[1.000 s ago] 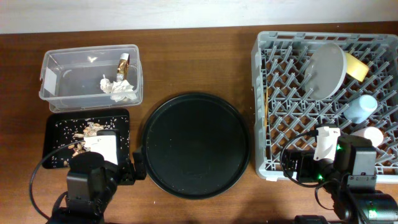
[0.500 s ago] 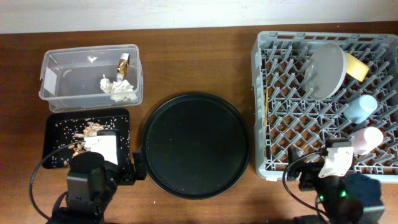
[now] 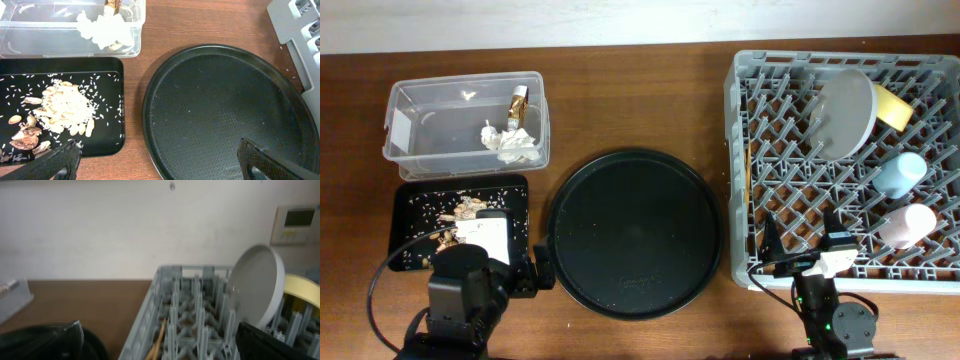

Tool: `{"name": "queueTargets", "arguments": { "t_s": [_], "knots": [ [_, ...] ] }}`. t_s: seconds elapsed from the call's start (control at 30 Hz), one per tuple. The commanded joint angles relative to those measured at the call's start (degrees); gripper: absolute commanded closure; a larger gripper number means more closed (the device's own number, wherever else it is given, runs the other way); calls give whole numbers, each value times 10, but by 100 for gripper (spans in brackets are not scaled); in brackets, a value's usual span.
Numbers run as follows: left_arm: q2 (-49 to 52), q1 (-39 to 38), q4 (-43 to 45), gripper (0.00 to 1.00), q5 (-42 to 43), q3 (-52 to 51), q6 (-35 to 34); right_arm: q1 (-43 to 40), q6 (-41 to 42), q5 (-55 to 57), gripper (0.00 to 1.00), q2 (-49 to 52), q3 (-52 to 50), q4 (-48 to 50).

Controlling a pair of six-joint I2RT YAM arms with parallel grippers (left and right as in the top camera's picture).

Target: Sort waste into correct bins and load items into the dishwasher rack

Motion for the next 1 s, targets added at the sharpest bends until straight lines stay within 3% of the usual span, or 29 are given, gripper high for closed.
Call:
{"name": "queueTargets", "arguments": {
  "t_s": [0.0, 0.8, 0.87, 0.97],
  "knots": [
    [-3, -1, 1, 1, -4, -2, 9, 3, 4, 4, 2, -5, -5, -77],
    [-30, -1, -20, 1, -5, -13, 9, 3, 4, 5, 2, -5, -5, -72],
    [-68, -1, 6, 1, -16, -59, 9, 3, 4, 5, 2, -5, -5, -72],
    [-180, -1, 152, 1, -15, -216, 9, 3, 4, 5, 2, -5, -5, -72]
  ]
}}
